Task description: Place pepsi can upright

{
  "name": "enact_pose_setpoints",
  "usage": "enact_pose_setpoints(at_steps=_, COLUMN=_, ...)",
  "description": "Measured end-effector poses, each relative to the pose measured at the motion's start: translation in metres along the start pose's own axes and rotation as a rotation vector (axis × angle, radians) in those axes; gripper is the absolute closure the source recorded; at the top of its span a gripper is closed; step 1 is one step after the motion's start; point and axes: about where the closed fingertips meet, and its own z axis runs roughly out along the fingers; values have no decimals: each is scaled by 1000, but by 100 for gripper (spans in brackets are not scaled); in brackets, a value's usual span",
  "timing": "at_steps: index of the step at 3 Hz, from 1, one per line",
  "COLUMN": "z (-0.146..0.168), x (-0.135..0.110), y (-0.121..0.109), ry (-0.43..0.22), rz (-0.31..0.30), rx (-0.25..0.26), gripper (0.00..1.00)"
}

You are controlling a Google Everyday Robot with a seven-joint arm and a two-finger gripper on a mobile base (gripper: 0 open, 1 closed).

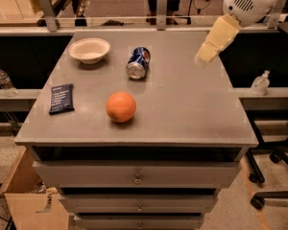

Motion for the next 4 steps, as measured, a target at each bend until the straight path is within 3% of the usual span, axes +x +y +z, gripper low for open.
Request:
enact_pose_setpoints(at_steps=1, z=0, x=0, y=0, ry=-4, rz=-10, rx=3, gripper=0)
enact_pose_setpoints(at_steps=2, z=7, x=-36, y=2, ry=-40, rz=30, rx=-18, gripper=0)
enact_pose_setpoints(at_steps=3, z=17, x=-106, y=16, ry=-79, rz=80, rx=-50, gripper=0)
enact_pose_setpoints(at_steps=4, z=36, x=-159, y=39, ry=-83, rz=150, rx=-97, gripper=0)
